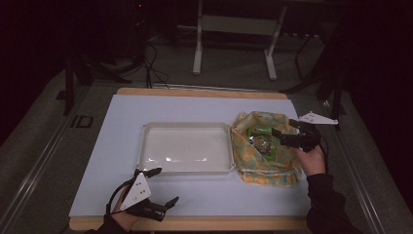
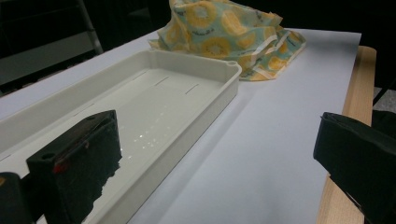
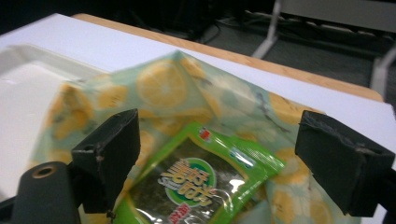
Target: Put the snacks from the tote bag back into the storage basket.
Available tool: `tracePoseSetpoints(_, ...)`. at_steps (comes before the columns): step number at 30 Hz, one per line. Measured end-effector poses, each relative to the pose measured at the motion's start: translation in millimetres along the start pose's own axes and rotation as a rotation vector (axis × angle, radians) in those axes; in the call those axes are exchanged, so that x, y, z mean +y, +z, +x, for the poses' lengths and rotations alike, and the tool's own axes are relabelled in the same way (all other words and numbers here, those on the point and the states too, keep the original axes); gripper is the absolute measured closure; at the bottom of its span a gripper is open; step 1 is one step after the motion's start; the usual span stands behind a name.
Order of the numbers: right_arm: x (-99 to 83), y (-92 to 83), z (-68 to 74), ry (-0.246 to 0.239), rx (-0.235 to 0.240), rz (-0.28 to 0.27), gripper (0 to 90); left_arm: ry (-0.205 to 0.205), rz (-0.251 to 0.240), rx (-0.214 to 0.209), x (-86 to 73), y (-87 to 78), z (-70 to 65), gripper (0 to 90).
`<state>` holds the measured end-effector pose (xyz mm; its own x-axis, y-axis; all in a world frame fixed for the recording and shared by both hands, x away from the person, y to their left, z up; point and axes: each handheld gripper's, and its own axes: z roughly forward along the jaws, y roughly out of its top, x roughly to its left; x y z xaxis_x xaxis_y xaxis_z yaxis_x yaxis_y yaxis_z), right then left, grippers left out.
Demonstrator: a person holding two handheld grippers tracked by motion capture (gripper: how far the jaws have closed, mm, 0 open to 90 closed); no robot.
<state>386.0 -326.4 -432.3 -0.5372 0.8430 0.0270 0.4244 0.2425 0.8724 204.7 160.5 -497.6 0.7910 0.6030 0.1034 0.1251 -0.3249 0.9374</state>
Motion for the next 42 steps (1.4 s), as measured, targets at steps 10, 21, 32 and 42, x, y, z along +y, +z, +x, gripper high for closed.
tracePoseSetpoints(10, -13.9, 16.6, -8.2, 0.051, 0.002, 0.13, 30.3, 0.002, 0.003, -0.003, 0.0, 0.3, -0.4, 1.3)
tracePoseSetpoints(21, -28.0, 30.0, -13.4, 0.115, 0.009, 0.295, 44.6, 0.002, 0.006, -0.004, -0.1, 0.7, -0.6, 1.3)
tracePoseSetpoints(32, -31.4, 42.2, -16.5, 0.235, 0.001, 0.348, 55.4, 0.007, 0.013, -0.006, -0.3, 1.3, -0.7, 1.3)
tracePoseSetpoints(42, -36.4, 51.5, -19.8, 0.318, -0.005, 0.397, 60.0, 0.008, 0.018, -0.006, -0.6, 2.3, -0.9, 1.3)
